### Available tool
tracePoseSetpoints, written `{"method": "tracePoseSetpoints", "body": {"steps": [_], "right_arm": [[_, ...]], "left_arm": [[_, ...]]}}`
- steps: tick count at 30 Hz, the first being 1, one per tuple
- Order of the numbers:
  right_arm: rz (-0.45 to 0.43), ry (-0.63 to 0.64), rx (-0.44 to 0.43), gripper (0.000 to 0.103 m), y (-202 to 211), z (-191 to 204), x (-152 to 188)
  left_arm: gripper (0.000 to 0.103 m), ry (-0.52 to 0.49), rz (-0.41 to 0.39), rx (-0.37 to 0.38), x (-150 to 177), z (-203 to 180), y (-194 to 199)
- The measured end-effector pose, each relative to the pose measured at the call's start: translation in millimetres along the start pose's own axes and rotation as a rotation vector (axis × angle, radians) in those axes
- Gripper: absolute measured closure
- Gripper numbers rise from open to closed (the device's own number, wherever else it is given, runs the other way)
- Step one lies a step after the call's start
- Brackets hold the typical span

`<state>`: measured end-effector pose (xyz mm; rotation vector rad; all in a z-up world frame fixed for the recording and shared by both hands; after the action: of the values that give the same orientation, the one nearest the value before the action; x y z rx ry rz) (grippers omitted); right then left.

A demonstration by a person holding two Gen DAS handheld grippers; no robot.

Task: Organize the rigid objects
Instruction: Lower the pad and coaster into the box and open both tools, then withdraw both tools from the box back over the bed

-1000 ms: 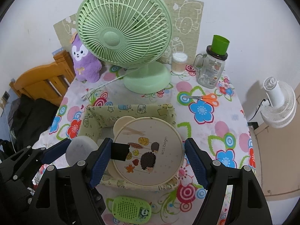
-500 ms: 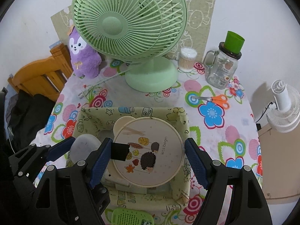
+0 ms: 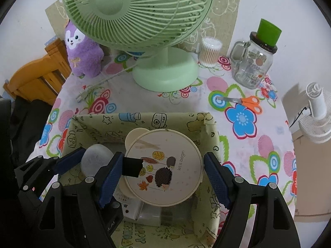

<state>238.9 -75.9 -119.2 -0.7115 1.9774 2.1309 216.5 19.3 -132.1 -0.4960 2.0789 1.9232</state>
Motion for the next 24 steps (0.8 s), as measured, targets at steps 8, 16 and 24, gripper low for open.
{"method": "tracePoseSetpoints", "body": {"steps": [8, 16, 24], "right_arm": [[0.009, -0.033, -0.016, 0.022, -6, -4, -1], [-0.009, -0.046, -0.041, 0.012, 5, -7, 1], [-0.03, -0.027, -0.049, 0.006, 24, -5, 10]], "left_arm": [[0.039, -0.013, 0.008, 0.006, -3, -4, -3], [0.013, -0.022, -0.015, 0.014, 0, -8, 13], [0.008, -0.042, -0.03, -0.009, 11, -11, 30]]}}
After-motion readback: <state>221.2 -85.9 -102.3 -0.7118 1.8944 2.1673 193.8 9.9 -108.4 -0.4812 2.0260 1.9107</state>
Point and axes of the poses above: each gripper's, at about its wrist camera, not at the fingertips, and y roughly against the way its jaws point, z to its left, x to its underside, the point moved 1 cm from there along -y, roughly the way its jaws point, and after that the axes turned 5 degrees about y, right-handed, at the moved point
